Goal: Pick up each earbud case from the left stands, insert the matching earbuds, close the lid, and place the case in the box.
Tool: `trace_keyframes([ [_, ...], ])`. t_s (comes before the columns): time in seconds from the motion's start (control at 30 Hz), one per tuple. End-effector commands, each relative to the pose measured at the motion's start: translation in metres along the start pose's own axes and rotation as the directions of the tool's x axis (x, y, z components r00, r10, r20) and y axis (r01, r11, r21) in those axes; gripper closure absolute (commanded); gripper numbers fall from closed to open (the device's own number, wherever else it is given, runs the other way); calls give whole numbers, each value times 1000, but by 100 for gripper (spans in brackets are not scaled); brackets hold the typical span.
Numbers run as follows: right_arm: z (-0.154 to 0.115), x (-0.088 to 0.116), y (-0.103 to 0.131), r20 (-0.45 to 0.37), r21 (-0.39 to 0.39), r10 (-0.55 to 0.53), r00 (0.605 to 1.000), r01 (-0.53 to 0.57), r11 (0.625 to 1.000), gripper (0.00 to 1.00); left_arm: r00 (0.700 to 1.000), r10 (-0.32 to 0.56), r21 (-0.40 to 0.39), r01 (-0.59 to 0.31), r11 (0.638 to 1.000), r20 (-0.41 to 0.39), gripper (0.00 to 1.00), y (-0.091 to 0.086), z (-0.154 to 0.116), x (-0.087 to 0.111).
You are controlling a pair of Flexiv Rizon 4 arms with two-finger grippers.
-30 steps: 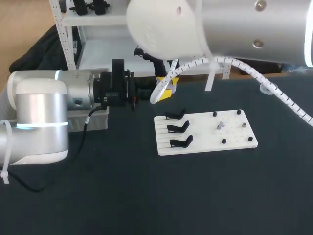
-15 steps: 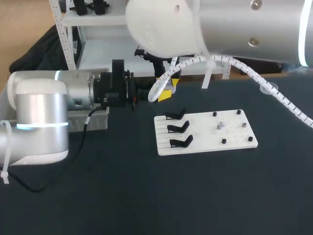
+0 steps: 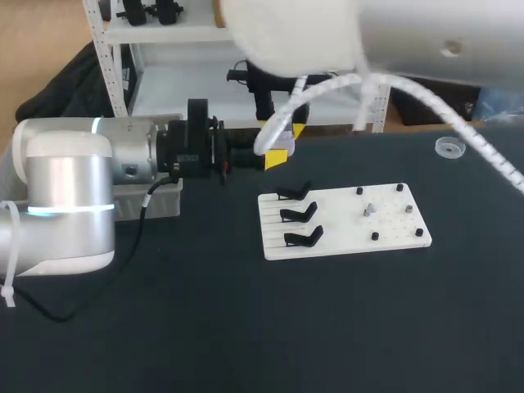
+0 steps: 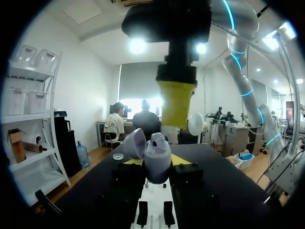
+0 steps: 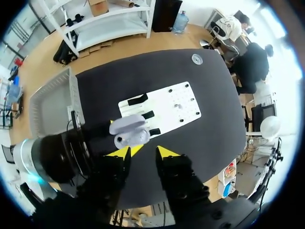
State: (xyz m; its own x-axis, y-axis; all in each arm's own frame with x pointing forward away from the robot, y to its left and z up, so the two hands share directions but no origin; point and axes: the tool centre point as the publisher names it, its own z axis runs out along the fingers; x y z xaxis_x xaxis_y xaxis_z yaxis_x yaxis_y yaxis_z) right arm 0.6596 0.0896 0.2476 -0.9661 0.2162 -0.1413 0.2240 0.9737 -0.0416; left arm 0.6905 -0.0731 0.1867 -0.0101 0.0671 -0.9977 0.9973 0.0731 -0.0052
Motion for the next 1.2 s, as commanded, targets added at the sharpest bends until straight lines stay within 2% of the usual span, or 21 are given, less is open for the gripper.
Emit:
trace_keyframes([
  [0.03, 8, 31, -49, 84, -144, -20, 996, 32, 989, 62, 1000, 1, -2, -1, 1000, 2, 100, 0, 0, 0],
  [0.13, 11, 42, -67, 98, -197, -40, 994, 59, 979, 59, 1000, 1, -2, -1, 1000, 2, 100, 0, 0, 0],
  [0.33, 22, 51, -91, 122, -242, -19, 992, 48, 969, 61, 1000, 1, -2, -1, 1000, 2, 100, 0, 0, 0],
  [0.47, 32, 52, -101, 122, -262, -1, 993, 34, 965, 54, 1000, 1, -2, -1, 1000, 2, 100, 0, 0, 0],
  [0.67, 48, 51, -109, 113, -252, 7, 994, 22, 967, 51, 1000, 1, -2, -1, 1000, 2, 100, 0, 0, 0],
  [0.8, 61, 47, -111, 76, -242, 39, 996, -19, 970, 48, 1000, 1, -2, -1, 1000, 2, 100, 0, 0, 0],
  [0.87, 69, 46, -110, 69, -243, 47, 996, -29, 969, 51, 1000, 1, -2, -1, 1000, 2, 100, 0, 0, 0],
  [0.97, 83, 42, -110, 56, -234, 55, 997, -41, 971, 49, 1000, 1, -2, -1, 1000, 2, 100, 0, 0, 0],
  [1.0, 88, 41, -109, 50, -224, 54, 997, -41, 974, 35, 1000, 1, -2, -1, 1000, 2, 100, 0, 0, 0],
  [1.03, 92, 40, -110, 43, -214, 50, 998, -40, 976, 29, 1000, 1, -2, -1, 1000, 2, 100, 0, 0, 0],
  [1.07, 100, 38, -111, 43, -179, 49, 998, -40, 983, 0, 1000, 1, -2, -1, 1000, 2, 100, 0, 0, 0],
  [1.2, 100, 38, -111, 43, -179, 49, 998, -40, 983, 0, 1000, 1, -2, -1, 1000, 2, 100, 0, 0, 0],
])
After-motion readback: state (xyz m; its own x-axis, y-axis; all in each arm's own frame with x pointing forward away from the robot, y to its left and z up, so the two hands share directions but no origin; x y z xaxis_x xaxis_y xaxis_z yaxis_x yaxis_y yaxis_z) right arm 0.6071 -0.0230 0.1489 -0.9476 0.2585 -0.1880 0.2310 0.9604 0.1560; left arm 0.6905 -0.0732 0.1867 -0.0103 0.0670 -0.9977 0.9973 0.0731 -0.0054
